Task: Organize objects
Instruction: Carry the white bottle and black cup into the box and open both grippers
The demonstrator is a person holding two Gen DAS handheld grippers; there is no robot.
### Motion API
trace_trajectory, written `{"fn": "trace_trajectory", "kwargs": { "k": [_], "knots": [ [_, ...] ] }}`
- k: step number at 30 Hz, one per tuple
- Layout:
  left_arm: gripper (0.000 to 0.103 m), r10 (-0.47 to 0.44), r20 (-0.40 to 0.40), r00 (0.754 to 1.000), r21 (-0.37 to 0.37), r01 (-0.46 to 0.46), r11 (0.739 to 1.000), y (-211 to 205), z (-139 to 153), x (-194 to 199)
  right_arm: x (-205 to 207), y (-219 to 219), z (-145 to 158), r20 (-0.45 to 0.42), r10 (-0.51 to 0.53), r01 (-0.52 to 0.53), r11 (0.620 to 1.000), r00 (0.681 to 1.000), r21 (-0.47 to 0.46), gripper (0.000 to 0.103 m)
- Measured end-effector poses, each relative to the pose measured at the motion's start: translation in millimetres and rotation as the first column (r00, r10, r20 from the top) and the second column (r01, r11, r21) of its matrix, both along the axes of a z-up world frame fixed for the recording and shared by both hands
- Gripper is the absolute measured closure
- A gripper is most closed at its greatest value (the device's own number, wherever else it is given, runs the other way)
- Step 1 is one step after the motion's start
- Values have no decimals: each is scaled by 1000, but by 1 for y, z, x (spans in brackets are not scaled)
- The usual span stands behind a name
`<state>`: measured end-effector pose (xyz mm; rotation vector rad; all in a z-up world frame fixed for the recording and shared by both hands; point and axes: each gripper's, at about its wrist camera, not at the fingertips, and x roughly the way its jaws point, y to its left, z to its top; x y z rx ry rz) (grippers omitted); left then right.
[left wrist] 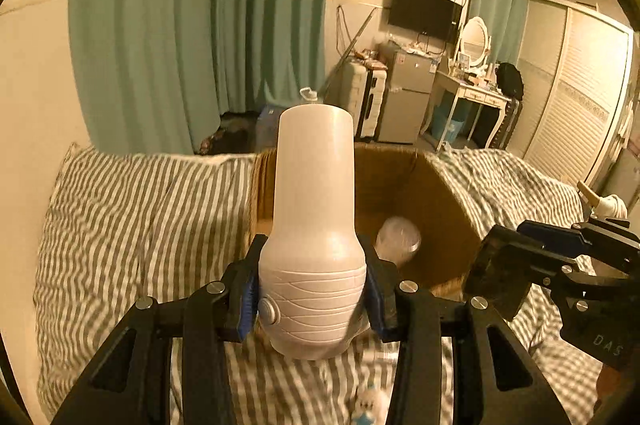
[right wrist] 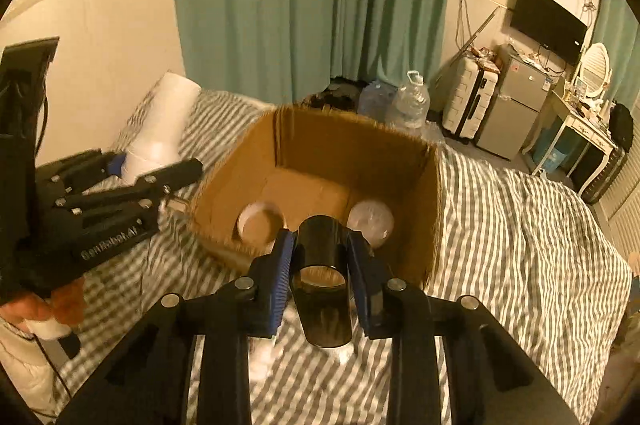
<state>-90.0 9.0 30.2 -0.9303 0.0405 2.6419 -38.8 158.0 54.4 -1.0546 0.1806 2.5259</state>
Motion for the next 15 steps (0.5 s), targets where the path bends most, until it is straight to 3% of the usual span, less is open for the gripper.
{"fn": "trace_trajectory", "kwargs": {
  "k": [7, 15],
  "knots": [
    [60, -17, 26, 1000, -10, 17, 1000, 27, -18, -51, -47, 42, 9, -40, 4, -4, 1000, 999, 1, 76],
    [60, 3, 156, 988, -57, 6, 998, 39, -85, -102, -95, 104, -56, -56, 17, -28, 977, 998, -212, 76]
  ]
}}
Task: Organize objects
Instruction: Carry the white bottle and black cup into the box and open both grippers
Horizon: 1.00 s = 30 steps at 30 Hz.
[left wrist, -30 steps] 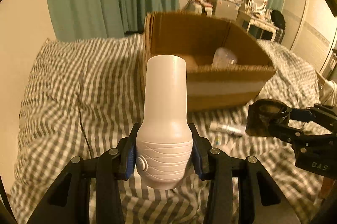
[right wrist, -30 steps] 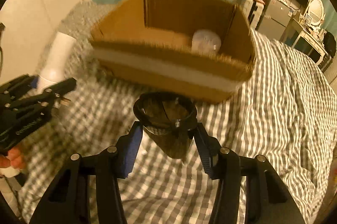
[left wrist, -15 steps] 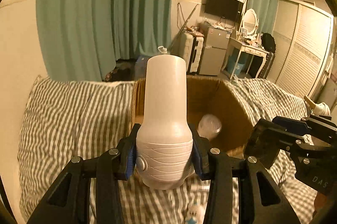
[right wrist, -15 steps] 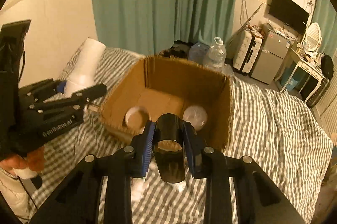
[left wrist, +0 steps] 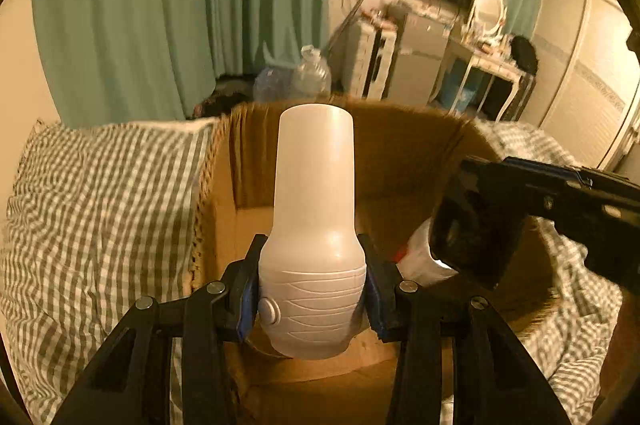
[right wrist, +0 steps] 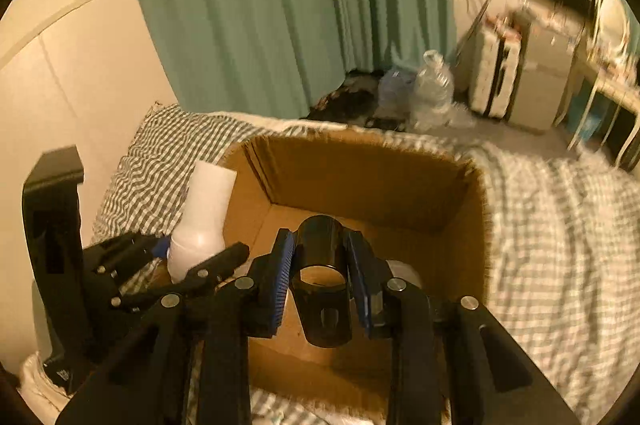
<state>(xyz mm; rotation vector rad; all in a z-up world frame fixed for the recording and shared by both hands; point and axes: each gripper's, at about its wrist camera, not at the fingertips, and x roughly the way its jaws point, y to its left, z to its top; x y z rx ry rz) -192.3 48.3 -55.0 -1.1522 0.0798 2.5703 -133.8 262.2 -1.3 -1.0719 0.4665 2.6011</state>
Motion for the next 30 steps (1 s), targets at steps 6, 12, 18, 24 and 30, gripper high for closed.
{"fn": "trace_trajectory", "kwargs": {
  "k": [6, 12, 18, 24, 30],
  "knots": [
    [59, -31, -5, 1000, -72, 30, 997, 14, -18, -8, -23, 27, -40, 26, 18, -16, 997, 999, -73, 76],
    [35, -35, -44, 998, -44, 33, 998, 20, -6, -3, -23, 38, -43, 13, 9, -8, 998, 1000, -68, 70],
    [20, 1, -113, 994, -16, -2, 1000, 13, 25, 12, 8, 34, 4, -56, -66, 68, 997, 996, 33, 44],
    [9, 32, -168, 985, -16, -35, 999, 9, 75, 49, 55, -4, 66, -142, -67, 88, 985, 988, 151, 37],
    [4, 35, -252, 967, -57, -51, 997, 9, 114, 100, 95, -43, 105, -182, -1, 45, 970, 983, 239, 36]
  ]
}}
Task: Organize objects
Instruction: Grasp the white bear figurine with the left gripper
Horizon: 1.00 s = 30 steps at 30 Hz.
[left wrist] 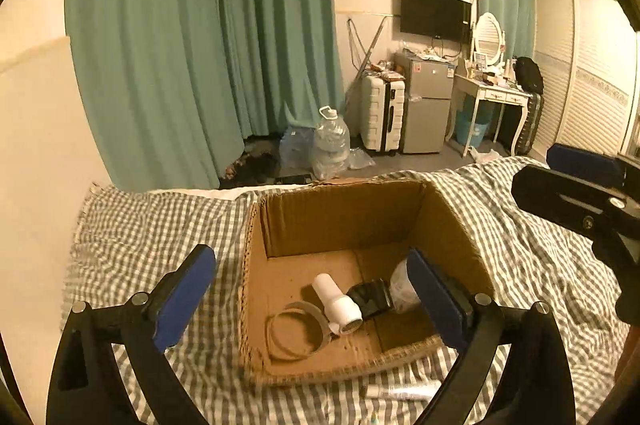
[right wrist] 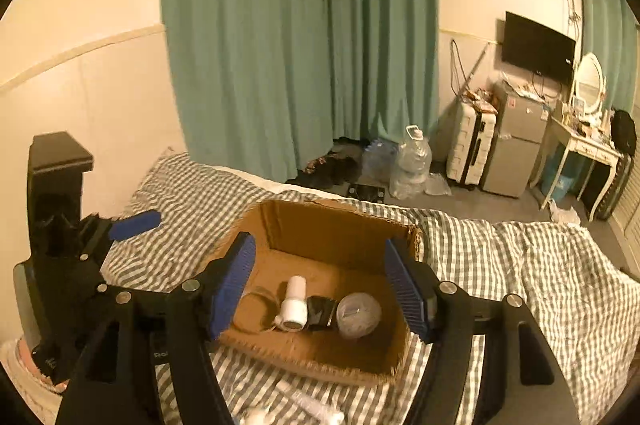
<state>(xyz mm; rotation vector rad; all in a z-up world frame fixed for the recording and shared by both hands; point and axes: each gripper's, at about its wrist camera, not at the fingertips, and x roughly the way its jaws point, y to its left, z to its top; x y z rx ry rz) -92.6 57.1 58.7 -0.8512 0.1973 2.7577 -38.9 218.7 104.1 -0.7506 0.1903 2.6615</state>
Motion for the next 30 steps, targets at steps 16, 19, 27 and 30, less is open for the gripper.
{"fn": "trace_trajectory", "kwargs": {
  "k": [16, 19, 27, 30],
  "knots": [
    [2, 106, 42, 993, -4, -106, 994, 6, -36, 75, 69, -5, -41, 10, 54, -54, 999, 999, -6, 25],
    [2, 108, 74, 991, -18, -107, 994, 12, -61, 73, 67, 4, -79, 75, 64, -61, 997, 995, -42, 25],
    [2, 137, 224, 965, -80, -122, 989, 19, -148, 54, 47, 19, -180, 324, 128, -87, 986, 937, -139, 25],
    [2, 112, 297, 948, -92, -88, 992, 20, -179, 55, 37, 29, -207, 374, 161, -74, 969, 913, -237, 25]
  ]
}}
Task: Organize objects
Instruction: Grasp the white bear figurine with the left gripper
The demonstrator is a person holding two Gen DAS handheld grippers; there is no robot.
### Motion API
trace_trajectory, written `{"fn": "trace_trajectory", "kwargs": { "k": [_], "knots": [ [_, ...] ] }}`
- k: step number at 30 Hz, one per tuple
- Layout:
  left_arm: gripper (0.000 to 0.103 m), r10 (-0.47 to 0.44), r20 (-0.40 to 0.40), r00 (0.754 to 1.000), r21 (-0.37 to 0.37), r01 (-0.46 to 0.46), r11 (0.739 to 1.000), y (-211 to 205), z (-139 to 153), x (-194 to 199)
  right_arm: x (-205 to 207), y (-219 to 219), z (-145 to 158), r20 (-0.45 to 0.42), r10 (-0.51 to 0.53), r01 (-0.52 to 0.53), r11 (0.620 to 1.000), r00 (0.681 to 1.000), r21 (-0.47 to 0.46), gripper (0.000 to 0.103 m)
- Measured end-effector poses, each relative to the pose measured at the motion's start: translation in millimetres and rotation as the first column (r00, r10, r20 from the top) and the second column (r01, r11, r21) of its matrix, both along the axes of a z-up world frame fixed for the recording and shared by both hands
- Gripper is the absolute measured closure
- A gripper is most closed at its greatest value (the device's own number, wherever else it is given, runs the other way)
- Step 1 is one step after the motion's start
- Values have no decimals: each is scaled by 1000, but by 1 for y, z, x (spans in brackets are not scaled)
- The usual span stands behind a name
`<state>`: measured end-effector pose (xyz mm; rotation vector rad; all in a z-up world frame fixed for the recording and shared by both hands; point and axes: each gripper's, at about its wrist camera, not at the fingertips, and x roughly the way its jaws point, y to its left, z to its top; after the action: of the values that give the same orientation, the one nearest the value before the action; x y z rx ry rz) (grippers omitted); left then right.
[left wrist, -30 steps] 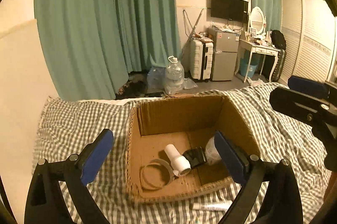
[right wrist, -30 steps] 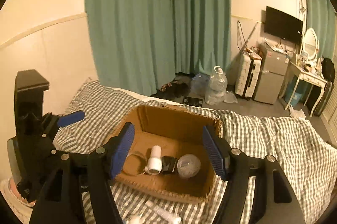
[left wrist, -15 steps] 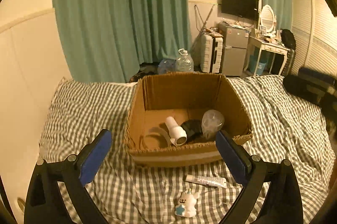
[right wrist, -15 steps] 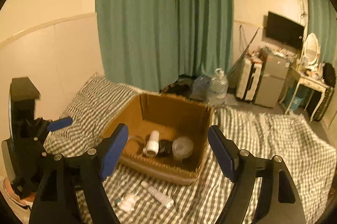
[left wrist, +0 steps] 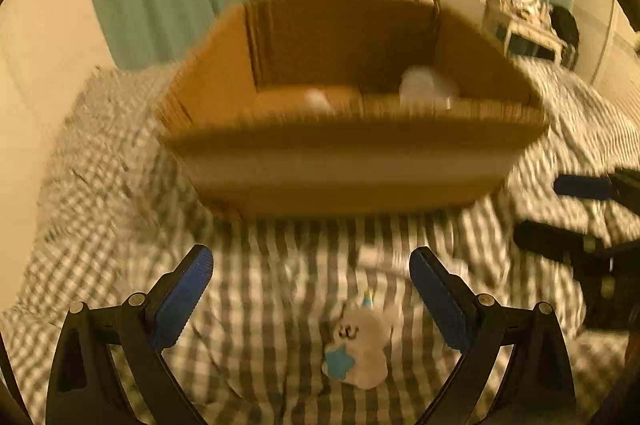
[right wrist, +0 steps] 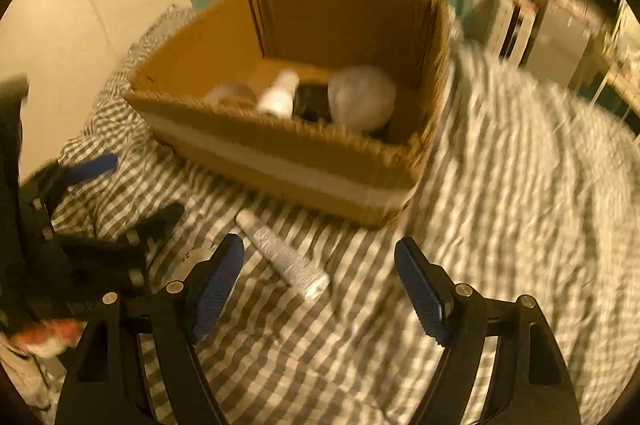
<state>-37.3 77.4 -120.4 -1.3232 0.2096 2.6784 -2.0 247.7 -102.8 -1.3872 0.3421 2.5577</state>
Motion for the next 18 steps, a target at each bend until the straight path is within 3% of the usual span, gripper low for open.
{"fn": "trace_trajectory", "kwargs": {
  "k": [6, 15, 17, 18],
  "knots": [
    [4, -39, 123, 992, 35, 34, 999, -2, -42, 10, -16, -2, -23, 78, 11, -11, 1000, 997, -4, 26],
    [38, -142, 269, 953, 100, 119, 988, 10, -84, 19, -26, -7, -30, 126, 8, -12, 1000, 992, 25, 26],
    [55, -137, 273, 952, 96, 115, 989, 10, -86, 21, -27, -8, -32, 133, 12, -16, 999, 991, 29, 26],
    [55, -136, 272, 953, 115, 108, 988, 7, -85, 21, -28, -10, -32, 137, 16, -20, 999, 991, 31, 26]
  ]
}}
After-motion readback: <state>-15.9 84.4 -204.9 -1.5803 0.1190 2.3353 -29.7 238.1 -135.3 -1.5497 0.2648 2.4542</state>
